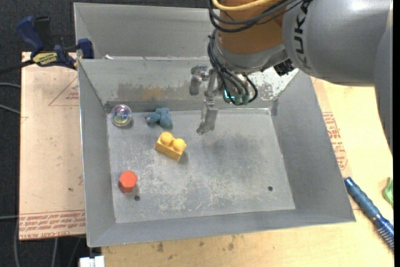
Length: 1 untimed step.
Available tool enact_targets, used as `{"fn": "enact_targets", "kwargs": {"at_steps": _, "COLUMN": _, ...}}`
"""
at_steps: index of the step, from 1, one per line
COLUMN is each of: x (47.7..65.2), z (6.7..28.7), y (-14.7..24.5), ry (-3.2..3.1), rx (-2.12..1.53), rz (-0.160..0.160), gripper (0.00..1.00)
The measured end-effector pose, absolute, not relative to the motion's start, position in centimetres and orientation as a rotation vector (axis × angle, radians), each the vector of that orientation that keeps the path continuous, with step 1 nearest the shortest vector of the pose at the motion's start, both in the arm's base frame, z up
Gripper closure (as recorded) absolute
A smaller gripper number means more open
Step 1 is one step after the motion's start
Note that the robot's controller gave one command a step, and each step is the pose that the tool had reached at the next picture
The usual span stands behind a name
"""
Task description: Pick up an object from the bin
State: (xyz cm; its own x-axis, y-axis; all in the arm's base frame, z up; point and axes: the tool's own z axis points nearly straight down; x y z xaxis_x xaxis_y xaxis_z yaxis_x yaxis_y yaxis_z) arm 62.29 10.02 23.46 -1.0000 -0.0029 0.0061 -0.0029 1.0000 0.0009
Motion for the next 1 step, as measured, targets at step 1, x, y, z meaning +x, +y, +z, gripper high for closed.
{"fn": "enact_targets", "kwargs": {"at_steps": 1, "x": 65.20, "z": 6.91, "y": 12.35, "ry": -3.140, "rx": 0.103, "rz": -0.001, "gripper": 0.00}}
